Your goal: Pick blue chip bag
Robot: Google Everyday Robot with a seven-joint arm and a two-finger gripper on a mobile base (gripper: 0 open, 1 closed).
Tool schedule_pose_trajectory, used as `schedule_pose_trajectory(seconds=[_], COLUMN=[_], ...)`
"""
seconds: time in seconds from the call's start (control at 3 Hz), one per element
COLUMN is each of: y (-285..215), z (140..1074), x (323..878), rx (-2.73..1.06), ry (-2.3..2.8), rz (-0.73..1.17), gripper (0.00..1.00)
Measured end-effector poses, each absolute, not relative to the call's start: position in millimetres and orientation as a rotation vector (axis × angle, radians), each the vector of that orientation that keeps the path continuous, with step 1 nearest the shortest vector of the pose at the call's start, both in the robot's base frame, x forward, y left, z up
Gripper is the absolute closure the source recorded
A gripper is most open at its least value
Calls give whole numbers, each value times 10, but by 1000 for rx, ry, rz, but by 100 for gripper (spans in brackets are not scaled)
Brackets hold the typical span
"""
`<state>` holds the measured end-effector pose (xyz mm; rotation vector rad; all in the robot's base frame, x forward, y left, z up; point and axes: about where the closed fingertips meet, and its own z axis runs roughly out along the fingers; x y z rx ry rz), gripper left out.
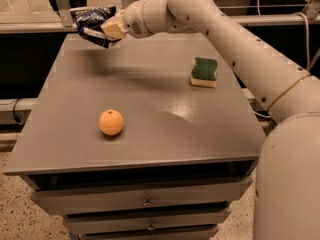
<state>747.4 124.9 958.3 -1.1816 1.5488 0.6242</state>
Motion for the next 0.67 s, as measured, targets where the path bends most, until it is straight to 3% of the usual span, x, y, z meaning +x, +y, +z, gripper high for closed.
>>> schedule_pose_trajectory(seconds=[0.67], y=[1115], z=[9959], x=[7372], rx=[-1136], ry=[1426], rz=[642], gripper=[100])
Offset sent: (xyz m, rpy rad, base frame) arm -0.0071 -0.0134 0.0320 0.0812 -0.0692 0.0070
